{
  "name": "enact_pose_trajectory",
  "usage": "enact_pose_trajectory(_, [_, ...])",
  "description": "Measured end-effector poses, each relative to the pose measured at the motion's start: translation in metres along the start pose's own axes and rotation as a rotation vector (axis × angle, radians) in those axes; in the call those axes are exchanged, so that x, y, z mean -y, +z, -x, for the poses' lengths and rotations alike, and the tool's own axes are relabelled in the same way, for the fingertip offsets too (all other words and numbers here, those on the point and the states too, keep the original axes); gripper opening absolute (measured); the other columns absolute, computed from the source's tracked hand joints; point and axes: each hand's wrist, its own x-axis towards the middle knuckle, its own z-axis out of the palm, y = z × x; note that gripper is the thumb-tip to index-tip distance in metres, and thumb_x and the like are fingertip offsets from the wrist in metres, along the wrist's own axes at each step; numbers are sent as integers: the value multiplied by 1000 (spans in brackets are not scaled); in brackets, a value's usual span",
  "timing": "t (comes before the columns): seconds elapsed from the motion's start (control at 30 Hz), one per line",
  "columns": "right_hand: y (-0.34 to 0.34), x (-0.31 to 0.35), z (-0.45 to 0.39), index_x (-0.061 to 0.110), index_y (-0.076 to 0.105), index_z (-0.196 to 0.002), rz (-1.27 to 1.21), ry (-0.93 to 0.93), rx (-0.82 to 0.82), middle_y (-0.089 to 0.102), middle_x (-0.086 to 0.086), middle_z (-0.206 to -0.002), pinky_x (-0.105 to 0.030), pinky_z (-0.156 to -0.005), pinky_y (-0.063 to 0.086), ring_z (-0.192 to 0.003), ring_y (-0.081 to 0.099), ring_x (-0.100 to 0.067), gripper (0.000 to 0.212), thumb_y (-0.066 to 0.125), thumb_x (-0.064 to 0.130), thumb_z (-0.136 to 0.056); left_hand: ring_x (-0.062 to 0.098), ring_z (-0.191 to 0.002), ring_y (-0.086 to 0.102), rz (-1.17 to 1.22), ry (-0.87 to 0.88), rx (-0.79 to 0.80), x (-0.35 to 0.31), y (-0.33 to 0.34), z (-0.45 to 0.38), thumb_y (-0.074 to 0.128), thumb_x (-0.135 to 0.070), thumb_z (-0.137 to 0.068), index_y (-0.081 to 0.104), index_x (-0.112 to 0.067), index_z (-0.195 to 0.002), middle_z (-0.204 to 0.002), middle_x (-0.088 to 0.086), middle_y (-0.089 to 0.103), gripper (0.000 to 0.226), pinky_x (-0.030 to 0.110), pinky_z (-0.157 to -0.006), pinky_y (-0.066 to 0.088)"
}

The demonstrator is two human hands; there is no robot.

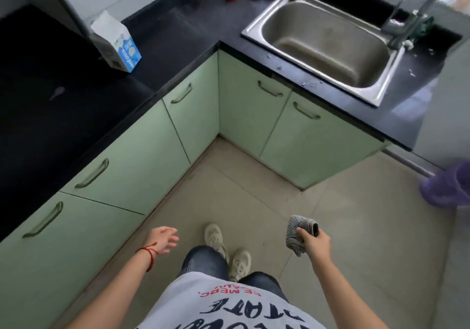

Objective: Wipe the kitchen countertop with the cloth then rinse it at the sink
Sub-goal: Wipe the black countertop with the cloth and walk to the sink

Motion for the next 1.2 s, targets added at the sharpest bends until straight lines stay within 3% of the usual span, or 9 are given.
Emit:
enact_pose_trajectory(0.2, [66,62,-35,5,64,-85,160,-90,126,59,-8,-71,-32,-67,43,-71,54,-24,15,69,13,-73,18,-64,55,204,-108,-91,2,-31,-20,50,-14,-90,57,-8,-96,-85,12,62,11,23,-59,40])
enact_pose_trajectory(0.3, [99,95,-37,8,62,-78,241,-166,205,58,-7,-68,-31,-65,42,-67,52,-23,6,67,9,-74,18,-64,55,317,-127,-122,-2,-47,-25,50,-15,-90,57,-9,-96,-80,9,62,11,23,-61,40])
enact_pose_trajectory(0.4, [132,126,-32,16,59,-68,316,-244,279,57,-6,-64,-30,-64,42,-64,51,-22,12,66,7,-74,17,-62,55,403,-122,-158,-9,-66,-30,50,-15,-90,56,-10,-93,-75,7,62,8,23,-59,40])
enact_pose_trajectory(0.63, [204,181,-13,13,59,-68,436,-378,441,56,-5,-63,-31,-63,41,-65,50,-24,11,65,8,-74,15,-63,56,571,-91,-253,-15,-106,-27,50,-17,-90,56,-15,-84,-72,2,61,9,23,-59,40])
enact_pose_trajectory(0.77, [250,221,10,5,62,-82,421,-469,559,59,-6,-69,-28,-56,41,-66,52,-21,6,66,8,-77,15,-66,59,581,-52,-354,-16,-122,-22,49,-18,-91,62,-10,-97,-73,-1,63,16,24,-60,43])
enact_pose_trajectory(0.87, [287,258,34,6,60,-80,380,-557,655,57,-5,-68,-20,-52,42,-63,49,-17,3,63,5,-80,19,-75,64,513,44,-464,-33,-136,-19,50,-19,-91,65,-8,-101,-78,0,67,21,27,-69,48])
enact_pose_trajectory(0.97, [326,297,56,10,57,-71,341,-646,774,54,-5,-65,-11,-45,39,-61,46,-15,13,63,4,-81,19,-81,64,486,167,-583,-64,-159,-15,53,-16,-90,65,-10,-99,-85,5,67,17,16,-68,46])
enact_pose_trajectory(1.1, [376,351,80,4,58,-76,312,-742,901,55,-5,-69,-13,-50,42,-63,49,-12,8,65,6,-80,15,-84,63,445,248,-782,-109,-196,-20,55,-14,-89,65,-7,-104,-91,6,67,20,7,-65,45])
enact_pose_trajectory(1.2, [414,382,92,5,58,-77,322,-820,946,55,-3,-68,-14,-53,43,-60,49,-5,10,67,8,-79,17,-90,61,325,298,-924,-133,-222,-35,57,-14,-88,64,-3,-107,-100,11,68,24,22,-77,51])
